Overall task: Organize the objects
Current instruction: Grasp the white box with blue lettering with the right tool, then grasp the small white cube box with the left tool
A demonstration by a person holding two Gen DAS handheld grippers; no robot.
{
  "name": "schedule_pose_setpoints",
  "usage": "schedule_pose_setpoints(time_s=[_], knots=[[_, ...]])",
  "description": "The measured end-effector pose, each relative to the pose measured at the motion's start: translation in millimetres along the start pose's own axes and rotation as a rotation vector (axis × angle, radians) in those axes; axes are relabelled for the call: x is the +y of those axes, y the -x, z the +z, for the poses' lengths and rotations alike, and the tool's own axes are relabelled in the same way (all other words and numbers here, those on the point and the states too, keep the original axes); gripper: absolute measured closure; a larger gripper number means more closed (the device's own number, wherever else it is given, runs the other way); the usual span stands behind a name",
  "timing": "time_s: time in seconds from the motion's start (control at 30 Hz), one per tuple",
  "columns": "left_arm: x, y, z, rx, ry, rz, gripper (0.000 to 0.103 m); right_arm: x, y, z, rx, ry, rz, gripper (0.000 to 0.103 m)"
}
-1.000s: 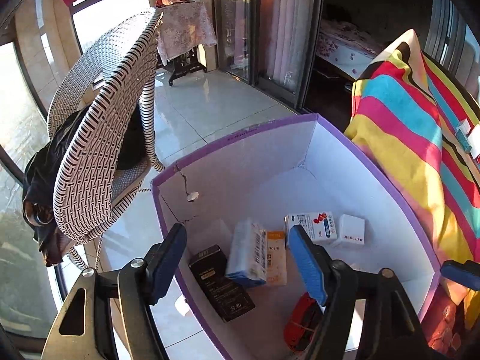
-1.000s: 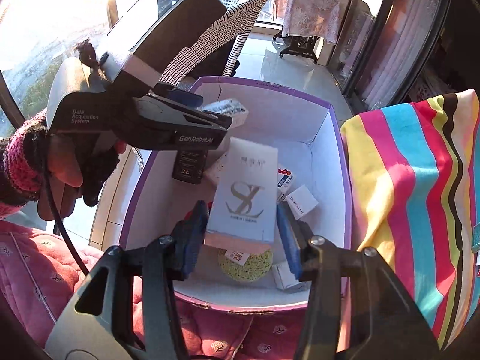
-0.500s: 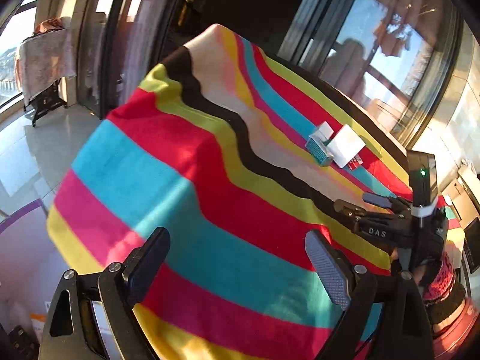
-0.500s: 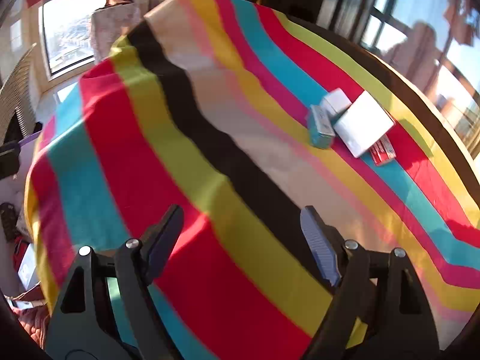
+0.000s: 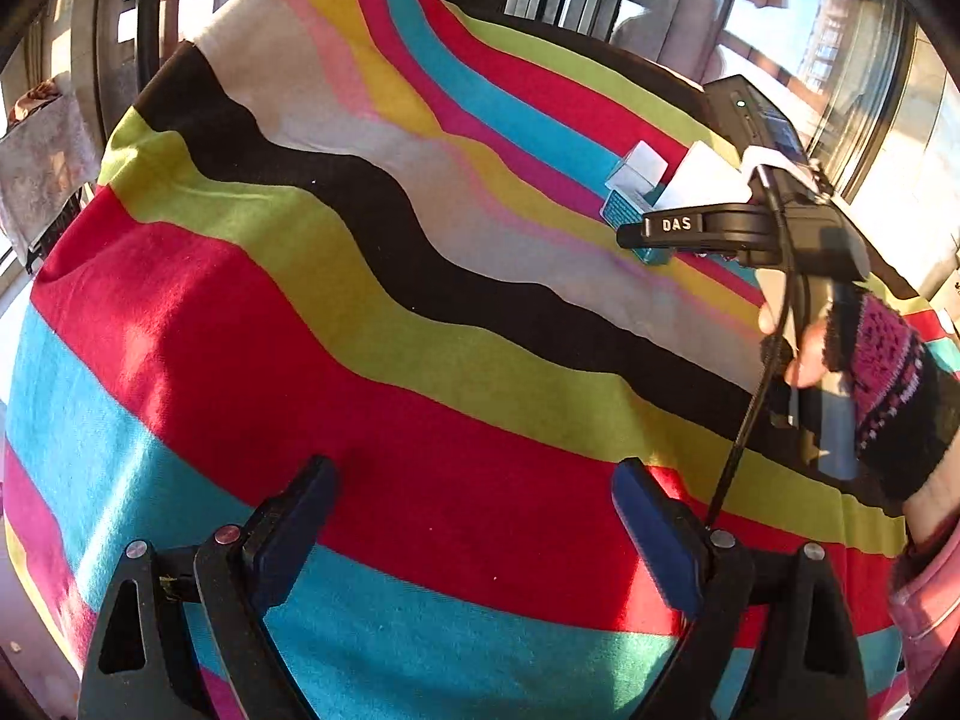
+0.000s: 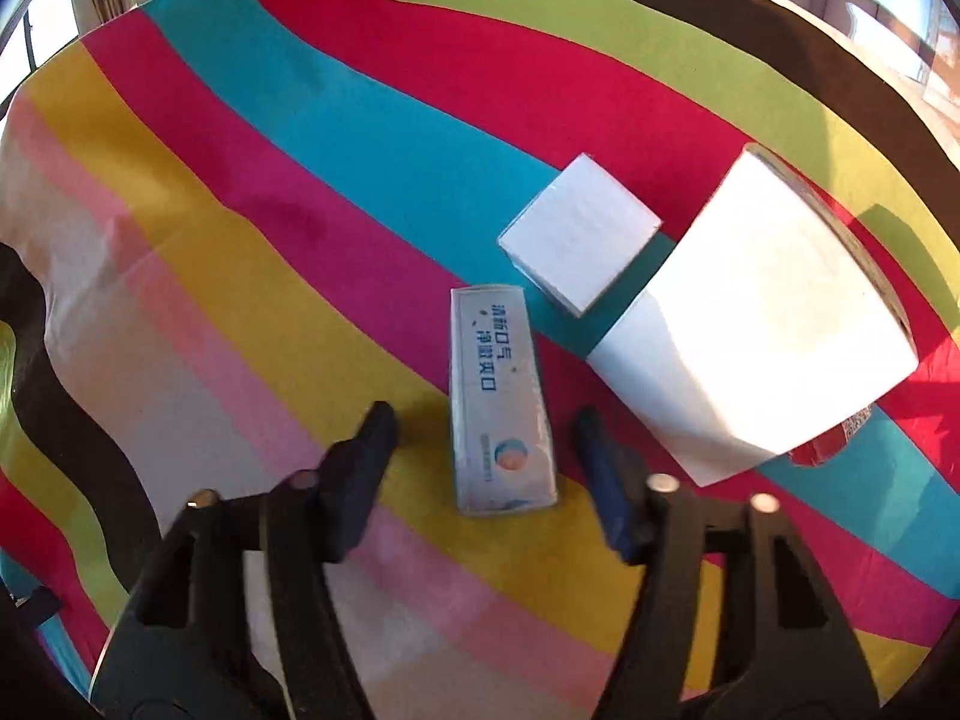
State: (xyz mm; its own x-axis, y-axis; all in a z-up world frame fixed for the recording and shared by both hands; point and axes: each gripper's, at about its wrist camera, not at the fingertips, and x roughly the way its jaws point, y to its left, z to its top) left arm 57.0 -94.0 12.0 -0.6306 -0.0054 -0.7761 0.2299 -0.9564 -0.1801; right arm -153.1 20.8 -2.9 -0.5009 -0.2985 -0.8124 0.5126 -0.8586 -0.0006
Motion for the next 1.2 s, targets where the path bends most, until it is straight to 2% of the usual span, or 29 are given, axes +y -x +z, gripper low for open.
schedule_pose_setpoints(time_s=[0.07,0.17,0.3,0.4,0.5,0.7,0.77,0.8,0.83,0.87,0.97,1.2], knots=[[-8,-8,9,0.008,-0.026,0.01,0.009,-3,18,-21,-0.007,0.002,0.024,0.07],[-29,-27,32,0.023,-0.08,0.004,0.009,-17,52,-66,-0.028,0.007,-0.015,0.07],[-74,-70,83,0.0,-0.214,0.023,0.009,-47,96,-121,-0.041,-0.068,-0.072,0.07],[-108,-109,126,-0.038,-0.337,0.087,0.009,-52,116,-146,-0.055,-0.072,-0.103,0.07],[-128,-139,157,-0.081,-0.407,0.111,0.009,-58,117,-150,-0.065,-0.067,-0.109,0.07],[-149,-162,192,-0.112,-0.409,0.04,0.009,-65,108,-145,-0.065,-0.09,-0.088,0.07],[-152,-168,199,-0.123,-0.405,0.085,0.013,-67,104,-144,-0.065,-0.093,-0.087,0.07],[-151,-173,200,-0.101,-0.39,0.095,0.036,-67,103,-144,-0.066,-0.096,-0.083,0.07],[-147,-178,199,-0.054,-0.365,0.084,0.067,-68,103,-143,-0.066,-0.1,-0.077,0.069],[-142,-179,196,-0.02,-0.333,0.076,0.068,-68,103,-143,-0.067,-0.104,-0.073,0.069],[-130,-151,169,-0.056,-0.316,0.044,0.068,-69,102,-142,-0.068,-0.109,-0.067,0.069],[-90,-65,70,-0.06,-0.32,-0.034,0.068,-70,100,-140,-0.068,-0.113,-0.06,0.069]])
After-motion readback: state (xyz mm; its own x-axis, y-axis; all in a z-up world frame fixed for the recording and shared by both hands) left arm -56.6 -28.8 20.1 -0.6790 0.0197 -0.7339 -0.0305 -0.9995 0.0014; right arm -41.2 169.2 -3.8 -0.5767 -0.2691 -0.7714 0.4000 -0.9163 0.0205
